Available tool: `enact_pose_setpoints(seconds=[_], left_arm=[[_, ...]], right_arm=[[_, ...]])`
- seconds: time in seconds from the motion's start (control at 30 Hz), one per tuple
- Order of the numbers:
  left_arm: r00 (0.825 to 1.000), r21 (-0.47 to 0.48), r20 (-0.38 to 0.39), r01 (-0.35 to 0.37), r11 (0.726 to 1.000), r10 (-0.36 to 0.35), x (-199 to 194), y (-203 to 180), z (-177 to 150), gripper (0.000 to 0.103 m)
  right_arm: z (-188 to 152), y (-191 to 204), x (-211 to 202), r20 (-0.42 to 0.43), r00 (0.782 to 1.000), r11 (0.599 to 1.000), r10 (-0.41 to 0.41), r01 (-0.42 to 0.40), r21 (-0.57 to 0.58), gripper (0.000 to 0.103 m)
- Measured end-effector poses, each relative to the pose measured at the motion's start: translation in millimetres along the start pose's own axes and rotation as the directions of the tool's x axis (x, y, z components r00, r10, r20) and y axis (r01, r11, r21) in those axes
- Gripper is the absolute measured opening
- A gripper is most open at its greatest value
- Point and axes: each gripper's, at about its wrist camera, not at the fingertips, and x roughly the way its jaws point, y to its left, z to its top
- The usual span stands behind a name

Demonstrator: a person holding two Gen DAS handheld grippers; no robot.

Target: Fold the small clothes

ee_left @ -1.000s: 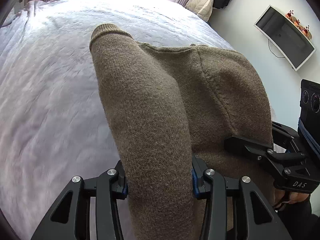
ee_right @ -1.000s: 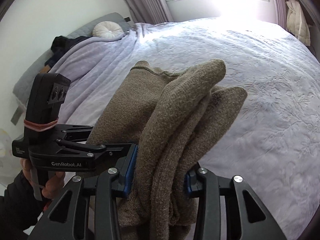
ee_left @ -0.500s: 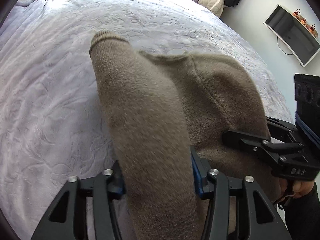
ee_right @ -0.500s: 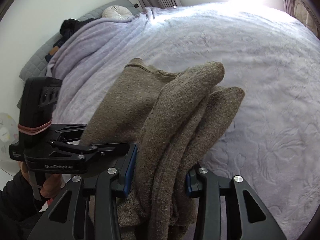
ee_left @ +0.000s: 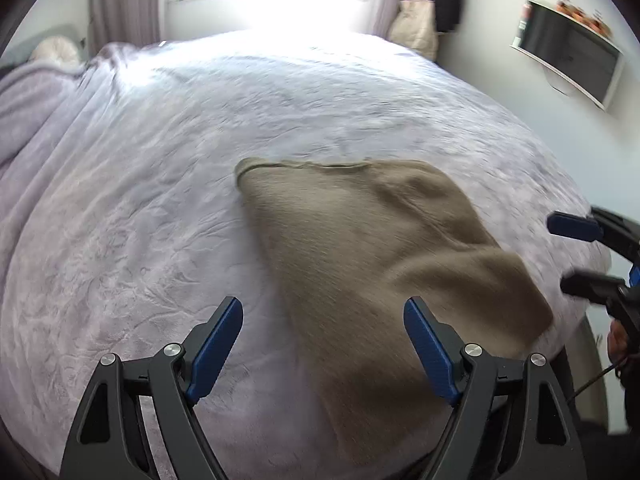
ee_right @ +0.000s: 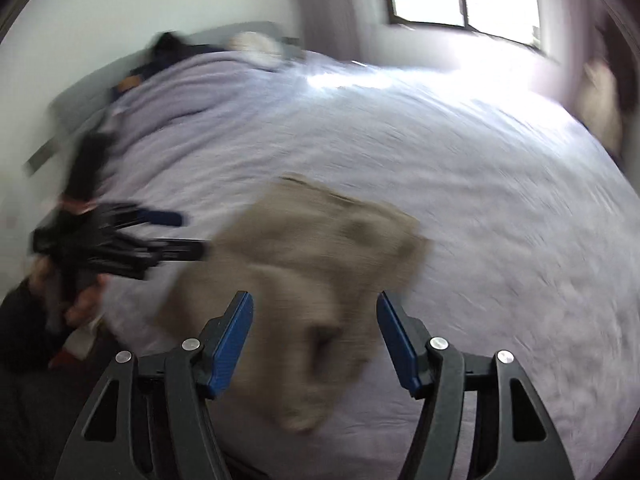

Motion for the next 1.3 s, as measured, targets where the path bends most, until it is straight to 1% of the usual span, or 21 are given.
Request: enact_pose_setpoints(seconds=[0.03,0.1,0.17,0.2,0.23,0.27,0.3,0.4,0.5,0.57,0.63,0.7,0.77,0.8,0.83,0.87,0.97,1.03,1.13,1.23,1.3], left_arm=[[1.000,0.024,-0.006,-0.016,1.000,0.016,-1,-3,-5,0.084],[0.997,0.053,-0.053,-0.060,0.997,0.062,10,-3,-14,0.084],[0.994,0.034,-0.089,-0.053,0.998,0.056,23,0,-18,0.084],[0.994,0.008,-0.104,-0.038,0.999,0.039,27,5,-21,0.084],[0.992,-0.018,-0.120,-0.023,1.000,0.021,30,11,-26,0.086],[0.990,-0.036,-0.143,-0.016,0.999,0.010,36,17,-30,0.093],[0.985,-0.048,-0.170,-0.025,0.999,0.017,42,20,-35,0.097],[0.985,-0.081,-0.173,-0.007,0.997,-0.007,38,24,-42,0.098],[0.995,-0.048,-0.087,0.044,0.998,-0.048,10,20,-35,0.098],[0.999,-0.027,-0.034,0.027,0.999,-0.028,-2,18,-28,0.098],[0.998,-0.035,-0.061,-0.009,0.999,0.007,8,19,-22,0.098],[0.992,-0.063,-0.120,-0.033,0.997,0.026,29,21,-19,0.098],[0.985,-0.093,-0.169,-0.043,0.995,0.027,42,24,-22,0.103],[0.982,-0.103,-0.187,-0.056,0.993,0.036,47,23,-24,0.103],[0.981,-0.104,-0.192,-0.048,0.993,0.027,48,23,-25,0.103],[0.980,-0.098,-0.196,-0.042,0.994,0.022,48,22,-27,0.103],[0.979,-0.062,-0.192,-0.076,0.995,0.063,40,15,-27,0.103],[0.984,-0.035,-0.158,-0.091,0.995,0.084,29,9,-23,0.103],[0.985,0.013,-0.107,-0.136,0.991,0.137,22,2,-6,0.103],[0.982,0.033,-0.096,-0.158,0.987,0.161,31,-3,11,0.103],[0.978,0.041,-0.097,-0.183,0.982,0.186,41,-1,23,0.103]], right_arm=[[0,21,-2,0.008,0.998,0.996,0.057,-0.057,-0.063,0.069],[-3,40,5,-0.004,0.993,0.986,0.122,-0.121,-0.116,0.069],[-11,49,36,-0.077,0.992,0.982,0.101,-0.111,-0.149,0.069],[-15,46,50,-0.116,0.991,0.985,0.072,-0.089,-0.149,0.069],[-26,37,68,-0.174,0.985,0.989,0.015,-0.040,-0.142,0.068],[-35,26,79,-0.211,0.978,0.992,-0.006,-0.021,-0.125,0.067],[-46,10,87,-0.231,0.973,0.997,0.031,-0.047,-0.065,0.067],[-51,-9,79,-0.198,0.974,0.993,0.115,-0.108,0.043,0.067],[-39,-7,61,-0.175,0.975,0.990,0.134,-0.126,0.061,0.069],[-27,-6,41,-0.118,0.982,0.989,0.147,-0.143,0.047,0.072],[-13,-5,35,-0.070,0.982,0.984,0.175,-0.172,0.044,0.074],[-4,2,35,-0.054,0.981,0.983,0.184,-0.183,0.030,0.075],[0,6,51,-0.079,0.983,0.986,0.166,-0.166,0.013,0.075],[-1,5,61,-0.108,0.985,0.991,0.134,-0.135,0.000,0.075],[-8,3,76,-0.158,0.985,0.997,0.067,-0.071,-0.022,0.074],[-17,-1,90,-0.206,0.978,0.998,0.031,-0.040,-0.038,0.073],[-24,-2,86,-0.182,0.982,0.997,0.047,-0.057,-0.048,0.073],[-17,1,77,-0.188,0.980,0.996,0.065,-0.075,-0.047,0.074],[-4,-3,60,-0.143,0.986,0.994,0.084,-0.094,-0.064,0.075],[5,-7,55,-0.139,0.989,0.992,0.057,-0.072,-0.104,0.076],[12,-6,67,-0.154,0.988,0.989,0.021,-0.043,-0.141,0.076]])
